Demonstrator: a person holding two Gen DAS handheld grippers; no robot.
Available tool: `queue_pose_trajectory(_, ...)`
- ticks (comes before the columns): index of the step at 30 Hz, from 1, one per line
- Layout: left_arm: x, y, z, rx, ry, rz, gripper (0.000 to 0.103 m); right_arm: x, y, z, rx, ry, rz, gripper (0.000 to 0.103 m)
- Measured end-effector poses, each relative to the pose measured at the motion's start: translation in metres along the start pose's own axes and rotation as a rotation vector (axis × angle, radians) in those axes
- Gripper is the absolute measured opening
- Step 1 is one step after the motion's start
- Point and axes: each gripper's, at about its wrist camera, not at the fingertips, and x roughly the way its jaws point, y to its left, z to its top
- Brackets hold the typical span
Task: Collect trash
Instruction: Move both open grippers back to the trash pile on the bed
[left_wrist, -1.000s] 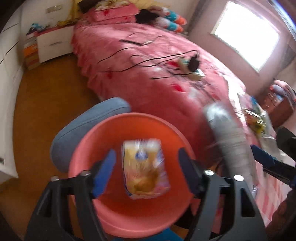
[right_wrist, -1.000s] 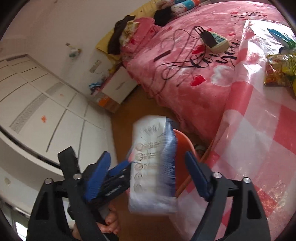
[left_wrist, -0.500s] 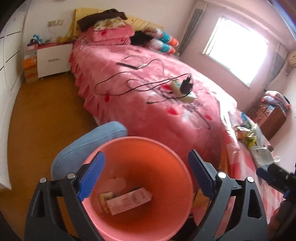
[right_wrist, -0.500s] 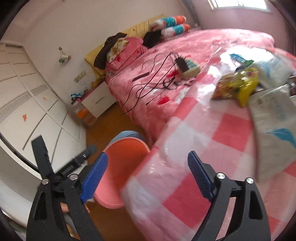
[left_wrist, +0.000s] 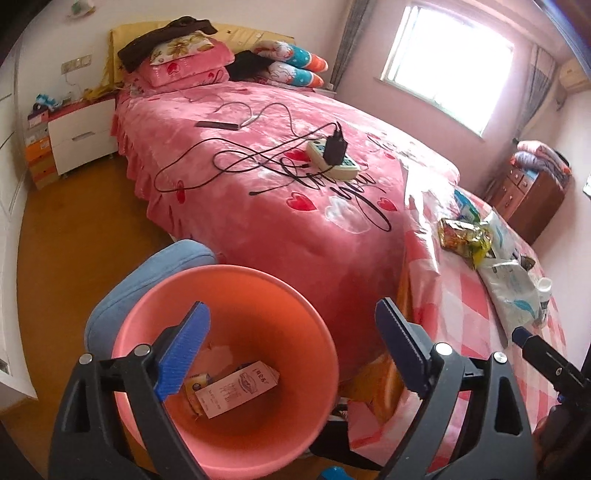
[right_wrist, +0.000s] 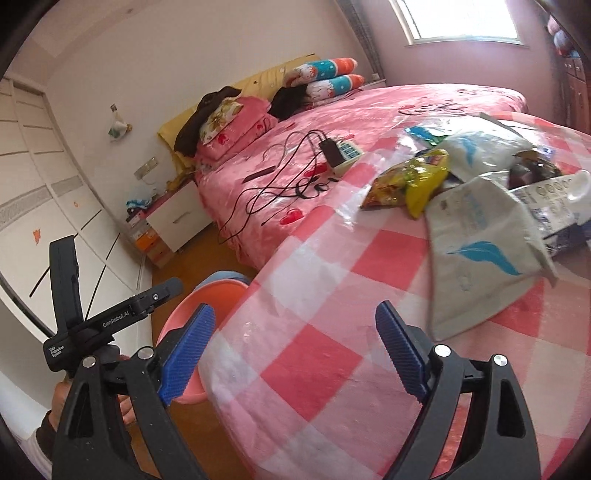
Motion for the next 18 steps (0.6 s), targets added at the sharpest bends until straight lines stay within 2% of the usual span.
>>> queue_pose_trajectory(9,-0.003,-0.038,-0.001,0.070,0.007,0.000,0.091,-0.024,-0.021,-0.001,0.036,-0.046,-0.022,0.088)
queue_pose_trajectory(18,0.000,-0.080,0.000,0.108,0.050,-0.076,0.091,-0.050,-0.046,0.002,0.062,-0.111,-0.052,0.088)
